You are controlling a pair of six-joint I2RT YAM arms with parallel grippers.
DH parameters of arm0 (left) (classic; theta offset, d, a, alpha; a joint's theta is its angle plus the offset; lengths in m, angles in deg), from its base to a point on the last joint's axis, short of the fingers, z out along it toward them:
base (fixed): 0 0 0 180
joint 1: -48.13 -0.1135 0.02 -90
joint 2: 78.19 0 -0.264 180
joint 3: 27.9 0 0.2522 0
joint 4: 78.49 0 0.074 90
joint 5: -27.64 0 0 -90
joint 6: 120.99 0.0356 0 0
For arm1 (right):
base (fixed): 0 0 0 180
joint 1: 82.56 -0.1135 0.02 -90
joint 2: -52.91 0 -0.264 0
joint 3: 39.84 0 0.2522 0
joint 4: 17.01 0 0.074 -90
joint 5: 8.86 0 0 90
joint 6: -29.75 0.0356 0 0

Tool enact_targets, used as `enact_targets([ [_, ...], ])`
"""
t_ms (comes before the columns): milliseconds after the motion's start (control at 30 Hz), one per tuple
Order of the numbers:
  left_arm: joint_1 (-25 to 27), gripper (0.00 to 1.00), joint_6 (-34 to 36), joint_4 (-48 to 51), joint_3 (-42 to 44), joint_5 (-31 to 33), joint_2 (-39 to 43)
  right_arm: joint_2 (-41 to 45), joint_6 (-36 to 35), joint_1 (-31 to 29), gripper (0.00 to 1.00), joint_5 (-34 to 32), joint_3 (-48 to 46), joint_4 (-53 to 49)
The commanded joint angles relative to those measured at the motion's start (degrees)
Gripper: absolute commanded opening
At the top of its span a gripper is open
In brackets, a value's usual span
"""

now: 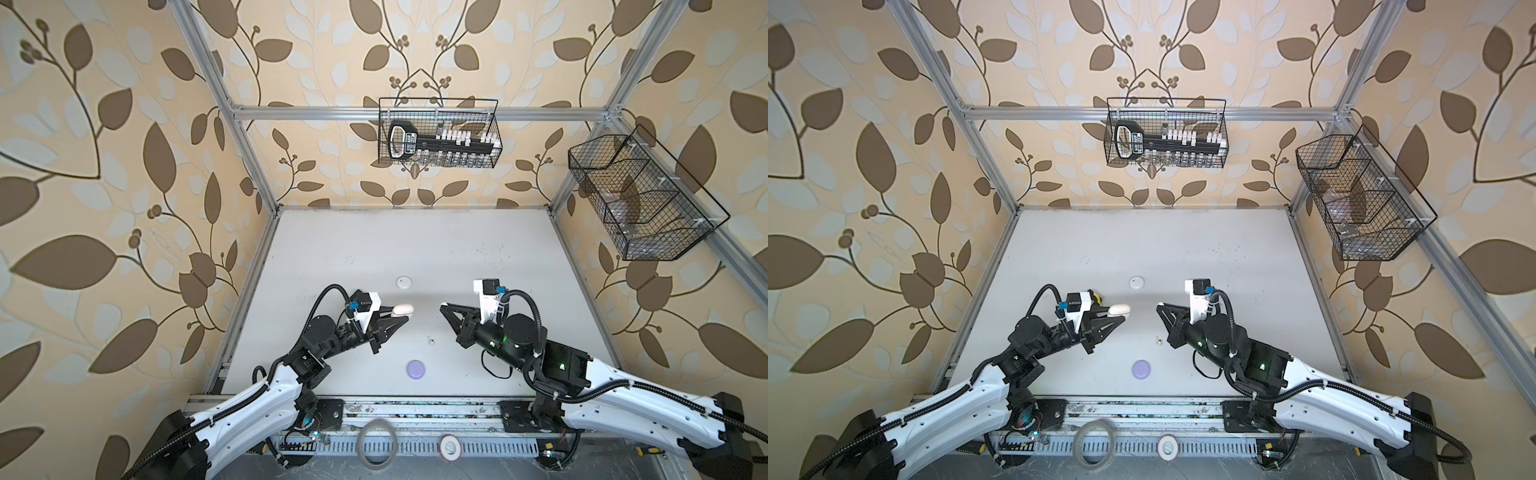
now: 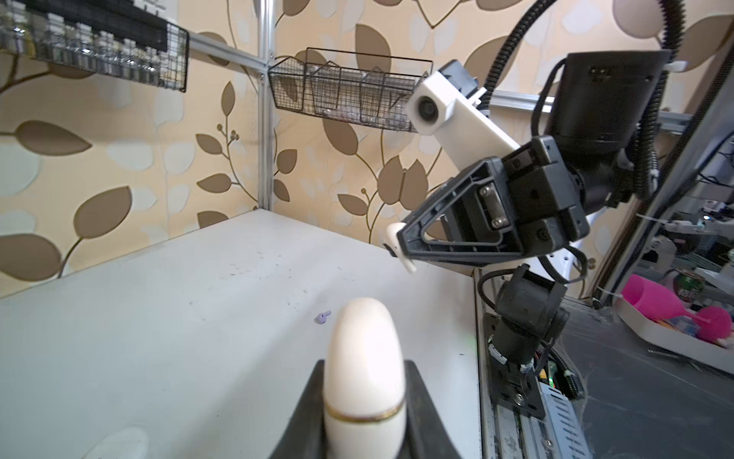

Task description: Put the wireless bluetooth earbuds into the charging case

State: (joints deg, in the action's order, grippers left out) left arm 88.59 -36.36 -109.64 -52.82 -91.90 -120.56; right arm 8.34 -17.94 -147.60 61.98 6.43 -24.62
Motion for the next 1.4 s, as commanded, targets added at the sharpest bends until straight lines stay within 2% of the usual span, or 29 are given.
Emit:
enact_targets([
  [0,0.9,0.0,4.58,-9.9,2.01,-3.77,0.89,-3.27,-1.64,-4.77,0.07,-4.96,0.27,10.68],
  [233,1.02,0.0,3.79,-12.85,3.3,-2.79,0.88,-4.72,-7.5,-13.39,0.06,-12.07,0.54,17.36],
  [367,1.02,0.0,3.52,-12.55,3.52,-1.92,1.71,-3.28,-8.01,-14.04,0.06,-12.18,-0.3,16.97],
  [467,1.02,0.0,3.68,-10.93,3.04,-2.19,2.44,-4.82,-8.54,-14.15,0.06,-10.03,0.25,16.9],
  [533,1.03,0.0,3.96,-8.84,2.68,-1.56,3.17,-5.77,-7.72,-14.07,0.07,-11.19,0.91,14.21],
  [667,1.01,0.0,3.63,-4.45,2.37,4.25,4.52,-4.77,-0.97,-9.74,0.07,-11.97,-1.84,3.05],
  [800,1.02,0.0,3.34,-3.39,2.09,5.61,4.52,-2.56,7.6,0.26,0.07,-2.24,-11.88,-0.85],
  [933,1.02,0.0,3.0,-3.51,1.21,4.14,2.56,-4.41,10.13,6.48,0.07,4.54,-18.59,-2.06],
  [1367,1.02,0.0,3.16,-2.57,-0.05,3.08,0.18,-17.76,8.05,8.89,0.11,12.18,-19.95,2.8],
])
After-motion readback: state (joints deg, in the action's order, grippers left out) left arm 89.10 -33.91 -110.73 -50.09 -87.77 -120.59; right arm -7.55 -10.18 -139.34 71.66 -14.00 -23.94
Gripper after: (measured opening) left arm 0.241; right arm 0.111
